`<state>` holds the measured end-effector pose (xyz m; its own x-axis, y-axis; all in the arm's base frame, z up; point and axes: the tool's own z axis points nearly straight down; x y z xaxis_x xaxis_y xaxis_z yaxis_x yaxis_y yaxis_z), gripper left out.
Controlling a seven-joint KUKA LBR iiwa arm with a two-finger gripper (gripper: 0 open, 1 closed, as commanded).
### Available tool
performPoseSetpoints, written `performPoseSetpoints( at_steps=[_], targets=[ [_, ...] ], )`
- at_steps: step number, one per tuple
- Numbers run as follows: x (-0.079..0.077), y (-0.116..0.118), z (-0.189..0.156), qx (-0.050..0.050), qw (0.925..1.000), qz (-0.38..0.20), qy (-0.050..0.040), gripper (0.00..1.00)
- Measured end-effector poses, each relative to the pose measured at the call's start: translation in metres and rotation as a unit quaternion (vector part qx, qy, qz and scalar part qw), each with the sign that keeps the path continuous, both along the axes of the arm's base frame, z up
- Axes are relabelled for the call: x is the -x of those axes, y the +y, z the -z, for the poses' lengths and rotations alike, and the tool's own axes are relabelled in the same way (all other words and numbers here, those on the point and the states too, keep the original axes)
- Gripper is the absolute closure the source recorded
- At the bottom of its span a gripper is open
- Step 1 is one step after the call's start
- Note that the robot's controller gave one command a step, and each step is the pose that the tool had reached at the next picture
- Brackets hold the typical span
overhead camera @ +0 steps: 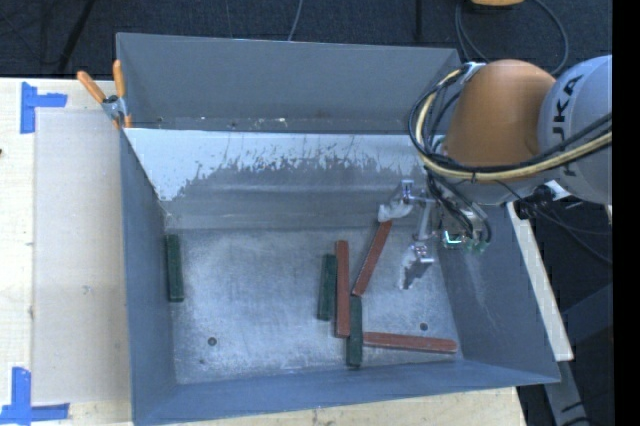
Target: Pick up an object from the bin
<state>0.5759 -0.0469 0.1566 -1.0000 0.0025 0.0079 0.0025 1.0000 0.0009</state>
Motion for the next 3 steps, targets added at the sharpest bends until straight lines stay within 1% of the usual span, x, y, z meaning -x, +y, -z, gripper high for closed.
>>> performPoseSetpoints(
  at_steps=[1, 2, 3],
  targets=[
    [0.0, 0.0, -0.002, 0.0, 1.0, 0.0, -0.0011, 0.0],
    [0.004, 0.0, 0.013, 0.001, 0.9993, -0.036, -0.0078, 0.0],
    [-0.019, 0.021, 0.08, 0.001, 0.986, -0.166, -0.0105, 1.0]
  ],
)
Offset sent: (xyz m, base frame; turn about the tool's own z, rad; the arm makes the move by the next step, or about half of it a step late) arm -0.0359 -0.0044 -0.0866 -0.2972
